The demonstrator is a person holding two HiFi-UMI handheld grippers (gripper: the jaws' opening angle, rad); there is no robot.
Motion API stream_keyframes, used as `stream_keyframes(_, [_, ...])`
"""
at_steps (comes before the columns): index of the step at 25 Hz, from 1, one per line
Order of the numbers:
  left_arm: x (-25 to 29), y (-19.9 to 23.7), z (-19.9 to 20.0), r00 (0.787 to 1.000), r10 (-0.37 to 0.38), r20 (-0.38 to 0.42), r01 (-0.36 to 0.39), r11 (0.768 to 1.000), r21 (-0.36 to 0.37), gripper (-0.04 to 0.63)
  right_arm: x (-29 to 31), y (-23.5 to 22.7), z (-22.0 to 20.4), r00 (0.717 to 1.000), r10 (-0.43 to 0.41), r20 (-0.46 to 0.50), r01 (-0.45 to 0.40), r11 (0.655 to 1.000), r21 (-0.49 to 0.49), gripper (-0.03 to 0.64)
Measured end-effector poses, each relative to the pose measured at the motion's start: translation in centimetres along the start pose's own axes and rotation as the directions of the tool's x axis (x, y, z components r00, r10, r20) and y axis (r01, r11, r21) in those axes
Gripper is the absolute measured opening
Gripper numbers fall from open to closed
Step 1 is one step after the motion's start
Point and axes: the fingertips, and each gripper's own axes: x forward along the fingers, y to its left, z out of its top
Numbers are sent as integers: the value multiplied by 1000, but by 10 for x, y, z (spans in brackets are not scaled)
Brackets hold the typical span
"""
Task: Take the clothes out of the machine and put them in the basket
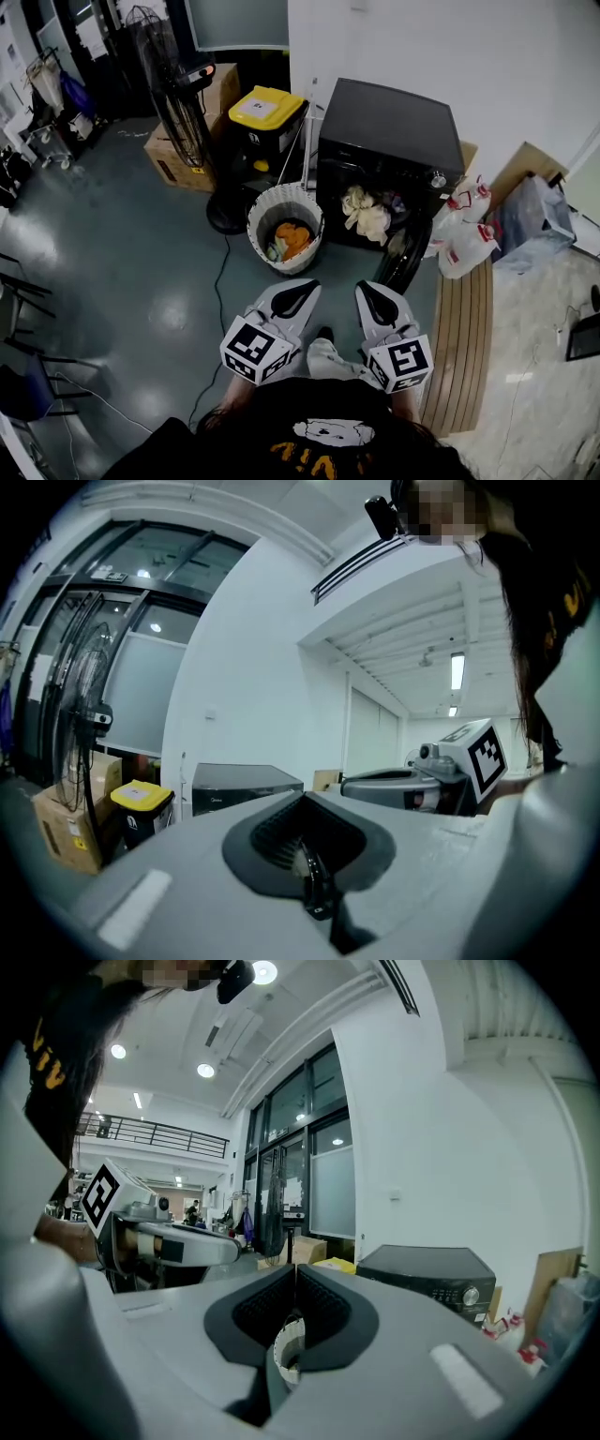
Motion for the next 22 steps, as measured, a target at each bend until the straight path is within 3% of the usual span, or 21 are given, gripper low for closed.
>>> stream_keyframes(5, [65, 23, 14, 1000, -25, 0, 25, 1000, -3, 0, 37, -64, 1, 1000, -17, -21, 17, 1000, -3, 26])
stream_keyframes(10, [116, 42, 15, 998, -41, -52, 41, 999, 2, 0, 72, -115, 1, 999, -18, -33, 19, 1000, 23, 26])
stream_keyframes(22, [156, 72, 7, 992, 19, -121, -17, 1000, 15, 0, 115, -159, -19, 999, 16, -35, -11, 993, 120, 26])
